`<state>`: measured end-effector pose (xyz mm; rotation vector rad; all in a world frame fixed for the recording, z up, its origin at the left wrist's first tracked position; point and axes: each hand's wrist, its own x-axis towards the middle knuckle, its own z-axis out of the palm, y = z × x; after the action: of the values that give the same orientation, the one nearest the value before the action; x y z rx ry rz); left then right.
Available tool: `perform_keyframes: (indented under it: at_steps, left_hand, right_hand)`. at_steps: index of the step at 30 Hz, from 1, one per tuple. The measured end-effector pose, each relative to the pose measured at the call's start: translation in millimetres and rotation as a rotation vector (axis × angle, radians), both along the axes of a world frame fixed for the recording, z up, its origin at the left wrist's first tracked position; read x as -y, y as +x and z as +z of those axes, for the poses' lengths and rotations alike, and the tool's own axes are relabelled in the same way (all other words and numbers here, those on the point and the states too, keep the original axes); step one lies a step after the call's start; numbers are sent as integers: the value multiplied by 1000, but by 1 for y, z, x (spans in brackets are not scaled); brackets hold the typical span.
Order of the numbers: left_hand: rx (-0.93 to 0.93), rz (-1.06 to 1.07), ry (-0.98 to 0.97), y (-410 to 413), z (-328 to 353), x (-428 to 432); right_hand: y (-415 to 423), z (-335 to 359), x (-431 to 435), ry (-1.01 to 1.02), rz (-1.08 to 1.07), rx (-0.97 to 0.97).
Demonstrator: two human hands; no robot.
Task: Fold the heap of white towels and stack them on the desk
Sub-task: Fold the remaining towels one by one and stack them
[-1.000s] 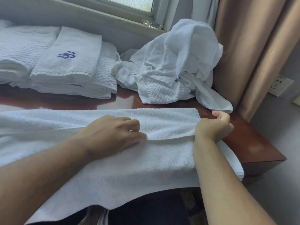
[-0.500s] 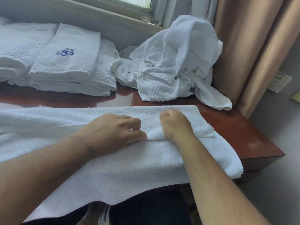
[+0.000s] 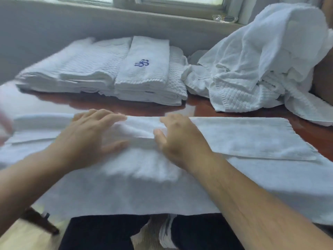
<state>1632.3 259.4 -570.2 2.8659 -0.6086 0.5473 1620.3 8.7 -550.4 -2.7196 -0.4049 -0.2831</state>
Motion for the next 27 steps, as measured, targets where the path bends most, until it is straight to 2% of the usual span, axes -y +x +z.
perform_keyframes:
  at_steps: [4, 7, 9, 13, 18, 22, 25, 27]
  left_hand:
    - [-80, 204, -108, -9, 4, -57]
    - [-85, 332, -182, -10, -2, -85]
    - [-67, 363, -214, -6, -5, -92]
    - [-51, 342, -211, 16, -5, -89]
    - [99, 347, -240, 47, -4, -90]
    - [192, 500, -176, 64, 2, -89]
    - [51, 770, -178, 71, 7, -95]
    - [-116, 960, -375, 74, 9, -103]
  right_hand:
    - [-6, -7, -78, -183, 203, 41]
    - [-12, -10, -99, -134, 338, 171]
    - [-15, -10, -114, -120, 458, 210]
    - [-19, -19, -150, -218, 650, 156]
    - [10, -24, -149, -58, 634, 86]
    - [26, -13, -151, 5, 612, 2]
    - [31, -13, -154, 18, 616, -9]
    - [33, -16, -153, 40, 621, 13]
